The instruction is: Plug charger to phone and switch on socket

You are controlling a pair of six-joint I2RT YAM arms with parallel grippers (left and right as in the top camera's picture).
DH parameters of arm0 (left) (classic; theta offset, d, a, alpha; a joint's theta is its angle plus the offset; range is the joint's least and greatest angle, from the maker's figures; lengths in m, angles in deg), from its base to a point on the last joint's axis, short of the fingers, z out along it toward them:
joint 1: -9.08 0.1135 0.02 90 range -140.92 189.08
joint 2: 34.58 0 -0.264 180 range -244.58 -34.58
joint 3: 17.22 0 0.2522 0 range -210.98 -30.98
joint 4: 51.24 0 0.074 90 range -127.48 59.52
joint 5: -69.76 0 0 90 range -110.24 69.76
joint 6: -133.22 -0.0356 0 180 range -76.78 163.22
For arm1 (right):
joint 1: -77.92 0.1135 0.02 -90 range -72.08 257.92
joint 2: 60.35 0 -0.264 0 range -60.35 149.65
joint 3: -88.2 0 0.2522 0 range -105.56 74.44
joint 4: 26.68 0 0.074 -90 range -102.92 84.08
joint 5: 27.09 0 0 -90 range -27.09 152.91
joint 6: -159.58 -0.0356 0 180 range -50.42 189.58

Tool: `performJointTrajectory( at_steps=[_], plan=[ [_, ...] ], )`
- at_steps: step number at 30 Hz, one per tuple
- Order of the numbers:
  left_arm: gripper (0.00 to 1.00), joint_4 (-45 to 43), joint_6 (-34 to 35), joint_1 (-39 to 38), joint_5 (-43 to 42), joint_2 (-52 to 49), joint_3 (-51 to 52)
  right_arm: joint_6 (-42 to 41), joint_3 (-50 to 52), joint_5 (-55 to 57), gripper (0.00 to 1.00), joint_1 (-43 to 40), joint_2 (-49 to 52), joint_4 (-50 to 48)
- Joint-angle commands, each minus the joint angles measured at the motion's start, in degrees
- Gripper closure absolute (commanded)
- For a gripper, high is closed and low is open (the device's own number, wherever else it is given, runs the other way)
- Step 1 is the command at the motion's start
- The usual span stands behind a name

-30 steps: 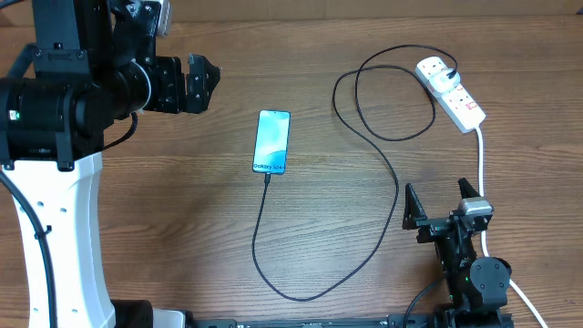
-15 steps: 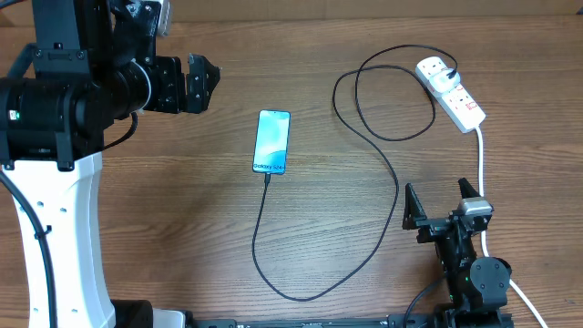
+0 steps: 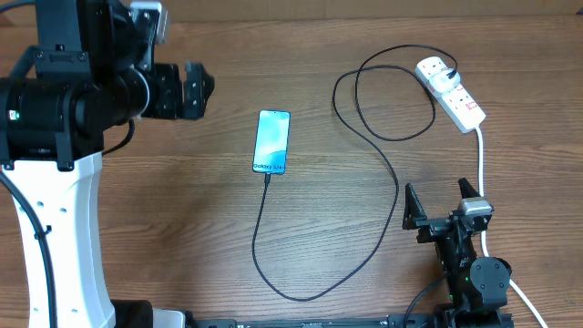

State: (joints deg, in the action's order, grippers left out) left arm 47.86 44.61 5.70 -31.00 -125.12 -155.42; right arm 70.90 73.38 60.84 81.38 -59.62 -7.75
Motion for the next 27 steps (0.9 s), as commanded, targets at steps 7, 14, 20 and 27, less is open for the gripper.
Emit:
performJointTrajectory(
  at_steps=[7, 14, 20, 27],
  plan=[
    [0.0, 1.3, 0.6, -0.4, 4.1, 7.1, 10.3, 0.2, 0.6, 0.5, 0.0, -0.2, -0.6, -0.3],
    [0.0, -9.0, 2.1, -0.3, 3.7, 16.6, 28.4, 0.2, 0.6, 0.5, 0.0, -0.2, -0.6, -0.3],
    [0.0, -20.0, 3.1, 1.4, 3.7, 27.3, 45.8, 0.2, 0.6, 0.5, 0.0, -0.2, -0.6, -0.4],
    [0.0, -31.6, 8.5, 6.7, 3.7, 41.9, 66.6, 0.2, 0.6, 0.5, 0.0, -0.2, -0.6, -0.4]
  ],
)
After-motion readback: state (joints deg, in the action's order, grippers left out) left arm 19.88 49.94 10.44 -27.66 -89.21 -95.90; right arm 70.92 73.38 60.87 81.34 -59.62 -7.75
